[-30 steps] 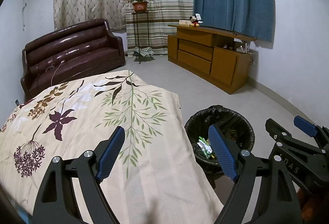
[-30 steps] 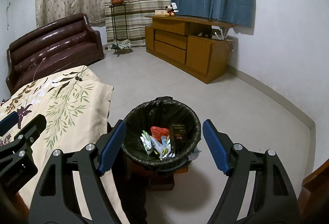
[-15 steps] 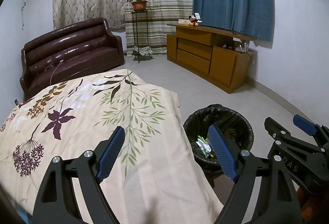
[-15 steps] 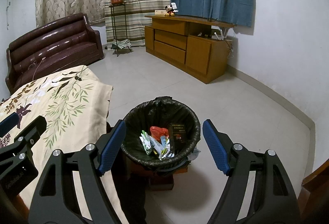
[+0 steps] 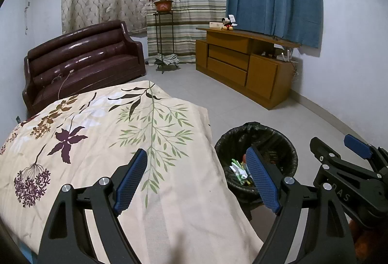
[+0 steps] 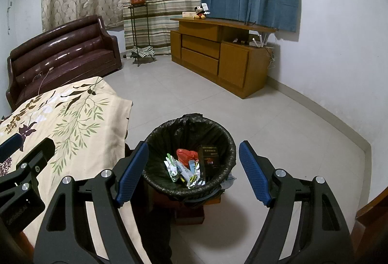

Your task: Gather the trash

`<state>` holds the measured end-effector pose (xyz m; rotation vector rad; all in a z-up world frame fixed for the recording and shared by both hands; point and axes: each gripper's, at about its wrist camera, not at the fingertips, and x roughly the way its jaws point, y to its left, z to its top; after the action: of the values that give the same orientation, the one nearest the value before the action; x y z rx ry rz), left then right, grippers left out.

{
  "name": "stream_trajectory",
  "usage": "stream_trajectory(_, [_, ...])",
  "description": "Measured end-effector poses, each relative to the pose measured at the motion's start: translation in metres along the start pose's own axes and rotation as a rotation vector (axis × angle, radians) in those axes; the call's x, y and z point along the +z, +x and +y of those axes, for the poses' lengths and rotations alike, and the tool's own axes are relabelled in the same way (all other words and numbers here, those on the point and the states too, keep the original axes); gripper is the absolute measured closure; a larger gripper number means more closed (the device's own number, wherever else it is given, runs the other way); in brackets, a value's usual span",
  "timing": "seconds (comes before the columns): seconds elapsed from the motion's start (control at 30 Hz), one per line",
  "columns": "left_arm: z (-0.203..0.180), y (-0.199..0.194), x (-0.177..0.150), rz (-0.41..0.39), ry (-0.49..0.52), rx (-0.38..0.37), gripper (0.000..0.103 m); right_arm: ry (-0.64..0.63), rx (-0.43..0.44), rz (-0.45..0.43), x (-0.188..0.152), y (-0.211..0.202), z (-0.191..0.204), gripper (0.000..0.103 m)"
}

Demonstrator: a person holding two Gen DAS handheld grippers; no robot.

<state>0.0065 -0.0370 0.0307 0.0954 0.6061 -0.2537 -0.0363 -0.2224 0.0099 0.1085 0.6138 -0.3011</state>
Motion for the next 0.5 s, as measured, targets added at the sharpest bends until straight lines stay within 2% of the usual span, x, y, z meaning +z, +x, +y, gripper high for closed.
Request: stream_trajectory(0.5, [-0.0069,-0.0001,-0.0032,0.005,0.0,-0.005,0.022,0.0,-0.001,0.001,0.0002,-0.0004,-0.0012,0.028])
